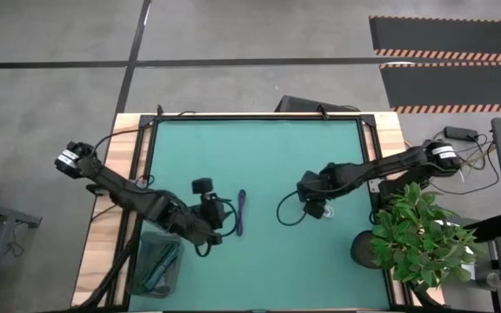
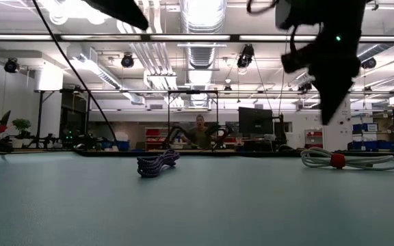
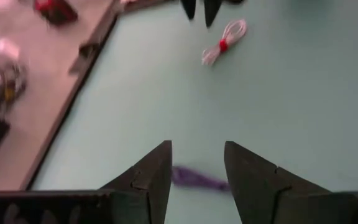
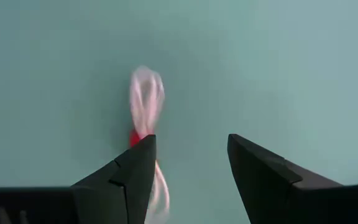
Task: Pick and place USB-C Cables
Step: Put the white charger cable into the gray bin
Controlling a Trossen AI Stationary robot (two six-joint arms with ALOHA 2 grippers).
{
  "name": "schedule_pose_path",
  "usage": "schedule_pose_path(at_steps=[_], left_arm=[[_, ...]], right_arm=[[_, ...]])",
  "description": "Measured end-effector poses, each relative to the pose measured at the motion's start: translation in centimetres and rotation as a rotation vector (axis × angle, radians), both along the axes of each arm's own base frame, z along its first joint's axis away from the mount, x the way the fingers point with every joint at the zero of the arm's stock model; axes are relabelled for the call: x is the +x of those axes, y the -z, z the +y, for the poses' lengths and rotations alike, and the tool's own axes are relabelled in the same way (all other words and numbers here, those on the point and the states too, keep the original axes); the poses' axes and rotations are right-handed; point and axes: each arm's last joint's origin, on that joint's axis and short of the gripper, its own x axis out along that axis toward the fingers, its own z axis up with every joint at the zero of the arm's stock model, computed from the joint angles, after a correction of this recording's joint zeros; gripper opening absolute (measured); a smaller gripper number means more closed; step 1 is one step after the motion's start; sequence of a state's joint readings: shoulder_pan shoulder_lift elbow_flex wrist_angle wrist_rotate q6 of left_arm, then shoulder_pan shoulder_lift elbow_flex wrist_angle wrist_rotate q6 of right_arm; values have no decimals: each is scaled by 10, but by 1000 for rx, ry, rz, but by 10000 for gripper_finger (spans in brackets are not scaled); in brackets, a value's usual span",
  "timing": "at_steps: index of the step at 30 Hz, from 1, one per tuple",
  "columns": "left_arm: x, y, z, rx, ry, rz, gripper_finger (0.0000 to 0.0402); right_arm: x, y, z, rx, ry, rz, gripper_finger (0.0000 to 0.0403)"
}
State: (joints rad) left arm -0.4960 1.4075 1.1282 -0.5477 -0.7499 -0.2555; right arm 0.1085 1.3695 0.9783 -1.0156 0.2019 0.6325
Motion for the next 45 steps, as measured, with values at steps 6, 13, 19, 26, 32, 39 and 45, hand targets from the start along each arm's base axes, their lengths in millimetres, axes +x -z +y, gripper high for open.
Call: schedule_pose_path(at_steps=[6, 13, 19, 26, 32, 39, 45], left_arm=[[9, 12, -1, 61, 82, -104, 132], [10, 15, -1, 42, 76, -138, 132], [10, 15, -1, 37, 74, -141, 132], [11, 15, -2, -47, 25, -178, 132], [11, 15, -2, -68, 13, -188, 132], [13, 13, -3, -85, 13, -221, 132], [16, 6, -5, -123, 12, -297, 132]], right_arm=[[-3, 23, 6, 195, 12, 139, 191], [-4, 27, 6, 215, 62, 155, 191], [3, 27, 5, 151, 58, 70, 192], [11, 30, 10, 118, 33, -8, 192], [13, 40, 12, 74, 27, 31, 192], [21, 59, 13, 42, -27, 78, 189], [26, 76, 14, 36, -66, 137, 132]])
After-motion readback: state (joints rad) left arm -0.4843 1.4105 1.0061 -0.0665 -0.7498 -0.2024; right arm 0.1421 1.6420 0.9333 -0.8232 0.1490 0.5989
